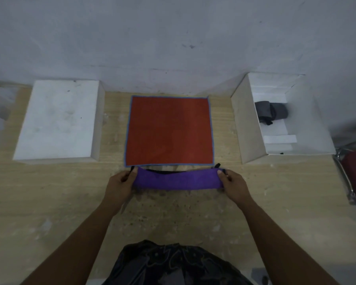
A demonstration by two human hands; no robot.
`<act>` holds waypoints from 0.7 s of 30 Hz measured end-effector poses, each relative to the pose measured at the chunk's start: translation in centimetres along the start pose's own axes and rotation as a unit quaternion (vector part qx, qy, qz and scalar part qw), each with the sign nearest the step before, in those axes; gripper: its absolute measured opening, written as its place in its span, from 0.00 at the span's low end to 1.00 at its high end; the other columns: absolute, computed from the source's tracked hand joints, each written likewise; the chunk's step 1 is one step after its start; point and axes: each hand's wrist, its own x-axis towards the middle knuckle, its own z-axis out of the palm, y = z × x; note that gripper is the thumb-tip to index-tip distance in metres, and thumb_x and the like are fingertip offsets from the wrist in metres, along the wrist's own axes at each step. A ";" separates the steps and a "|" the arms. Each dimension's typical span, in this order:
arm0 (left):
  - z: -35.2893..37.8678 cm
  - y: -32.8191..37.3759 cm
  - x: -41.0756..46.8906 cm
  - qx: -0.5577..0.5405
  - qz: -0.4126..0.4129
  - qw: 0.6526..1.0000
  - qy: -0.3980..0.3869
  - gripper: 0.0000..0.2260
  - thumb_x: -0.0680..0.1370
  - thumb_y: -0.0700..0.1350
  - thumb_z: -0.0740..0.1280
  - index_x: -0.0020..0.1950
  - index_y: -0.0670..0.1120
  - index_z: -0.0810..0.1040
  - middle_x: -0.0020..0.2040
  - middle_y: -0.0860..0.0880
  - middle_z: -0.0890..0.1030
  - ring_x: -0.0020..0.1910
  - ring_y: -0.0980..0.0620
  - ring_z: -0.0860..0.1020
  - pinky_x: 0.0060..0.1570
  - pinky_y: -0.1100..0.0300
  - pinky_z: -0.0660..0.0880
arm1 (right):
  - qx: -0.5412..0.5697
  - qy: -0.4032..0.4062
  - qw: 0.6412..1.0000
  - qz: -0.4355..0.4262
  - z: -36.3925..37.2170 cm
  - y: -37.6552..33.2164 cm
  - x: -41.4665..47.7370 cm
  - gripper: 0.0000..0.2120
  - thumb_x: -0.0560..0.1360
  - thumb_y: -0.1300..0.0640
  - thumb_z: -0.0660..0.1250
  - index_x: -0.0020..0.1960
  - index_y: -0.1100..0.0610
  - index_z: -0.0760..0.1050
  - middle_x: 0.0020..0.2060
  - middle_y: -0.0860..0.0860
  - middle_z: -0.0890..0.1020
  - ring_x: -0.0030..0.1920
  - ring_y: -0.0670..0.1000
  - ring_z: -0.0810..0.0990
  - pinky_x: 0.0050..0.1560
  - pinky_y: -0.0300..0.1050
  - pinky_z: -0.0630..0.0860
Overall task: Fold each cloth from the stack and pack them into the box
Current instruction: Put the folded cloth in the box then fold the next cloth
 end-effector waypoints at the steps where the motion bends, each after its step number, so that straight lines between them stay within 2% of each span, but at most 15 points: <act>1: 0.0 -0.2 0.0 0.009 0.009 1.000 0.007 0.16 0.78 0.53 0.65 0.43 0.42 0.81 0.41 0.38 0.83 0.40 0.42 0.80 0.44 0.44 0.78 | 0.002 0.007 1.000 0.001 0.0 0.2 0.0 0.10 0.79 0.52 0.61 0.42 0.54 0.74 0.33 0.50 0.78 0.37 0.51 0.76 0.34 0.36 0.67; 4: 0.0 -1.2 -0.3 0.044 0.027 0.998 0.030 0.15 0.78 0.53 0.65 0.40 0.43 0.80 0.38 0.39 0.83 0.36 0.45 0.79 0.40 0.46 0.78 | -0.016 0.029 0.999 0.012 0.4 0.4 -0.4 0.11 0.78 0.53 0.63 0.38 0.55 0.74 0.33 0.52 0.78 0.37 0.52 0.76 0.32 0.32 0.64; 6: 0.0 -1.8 -0.5 0.063 0.021 0.997 0.044 0.09 0.77 0.53 0.66 0.44 0.48 0.80 0.41 0.43 0.83 0.41 0.46 0.81 0.43 0.46 0.79 | -0.034 0.040 0.998 0.018 0.8 0.1 -0.7 0.12 0.77 0.52 0.65 0.36 0.55 0.73 0.32 0.51 0.77 0.36 0.51 0.74 0.31 0.29 0.61; 9: 0.0 -2.0 -0.6 0.087 0.012 0.994 0.059 0.11 0.77 0.52 0.67 0.52 0.46 0.81 0.45 0.44 0.83 0.44 0.43 0.81 0.47 0.47 0.79 | 0.010 0.057 0.997 0.052 1.2 -0.2 -1.1 0.11 0.71 0.50 0.72 0.41 0.57 0.77 0.35 0.50 0.78 0.38 0.50 0.76 0.36 0.35 0.66; 11: -0.3 -2.2 -0.5 0.117 0.026 0.992 0.043 0.13 0.77 0.53 0.67 0.48 0.44 0.83 0.43 0.42 0.84 0.42 0.42 0.81 0.45 0.47 0.78 | 0.050 0.039 0.995 0.083 1.2 0.3 -1.0 0.19 0.65 0.50 0.78 0.48 0.58 0.76 0.41 0.50 0.80 0.42 0.50 0.78 0.41 0.41 0.71; 13: -0.7 -2.4 -0.7 0.099 0.012 0.995 0.003 0.13 0.75 0.53 0.69 0.44 0.43 0.83 0.41 0.42 0.84 0.42 0.42 0.82 0.45 0.46 0.77 | 0.060 -0.009 0.993 0.103 1.0 0.8 -0.9 0.23 0.63 0.50 0.79 0.51 0.59 0.75 0.45 0.52 0.81 0.46 0.53 0.80 0.43 0.44 0.75; 15: -1.1 -2.5 -0.9 0.080 -0.015 0.996 -0.035 0.11 0.73 0.53 0.71 0.44 0.45 0.84 0.42 0.43 0.85 0.44 0.44 0.83 0.48 0.45 0.78 | 0.020 -0.047 0.996 0.077 0.7 1.1 -0.8 0.17 0.66 0.49 0.77 0.48 0.58 0.79 0.43 0.52 0.83 0.45 0.53 0.81 0.39 0.42 0.74; 17: -1.4 -2.8 -0.9 0.068 -0.039 0.996 -0.046 0.09 0.74 0.53 0.71 0.43 0.48 0.84 0.44 0.42 0.85 0.45 0.42 0.82 0.50 0.44 0.78 | -0.006 -0.052 0.997 0.055 0.3 1.0 -1.0 0.08 0.70 0.51 0.73 0.40 0.54 0.78 0.36 0.50 0.81 0.40 0.52 0.79 0.34 0.39 0.69; 19: -1.4 -3.2 -1.0 0.037 -0.068 0.996 -0.048 0.09 0.74 0.53 0.71 0.46 0.48 0.84 0.45 0.43 0.85 0.44 0.42 0.82 0.47 0.46 0.78 | -0.013 -0.043 0.997 0.058 0.3 0.9 -1.2 0.08 0.72 0.53 0.72 0.37 0.53 0.75 0.33 0.49 0.78 0.40 0.53 0.77 0.34 0.43 0.67; 21: -1.1 -3.7 -1.3 0.020 -0.086 0.995 -0.040 0.13 0.74 0.51 0.71 0.51 0.44 0.83 0.44 0.43 0.84 0.40 0.45 0.79 0.40 0.51 0.75 | -0.028 -0.031 0.997 0.071 0.5 0.5 -1.4 0.06 0.72 0.54 0.70 0.40 0.54 0.75 0.37 0.51 0.79 0.42 0.54 0.77 0.39 0.42 0.65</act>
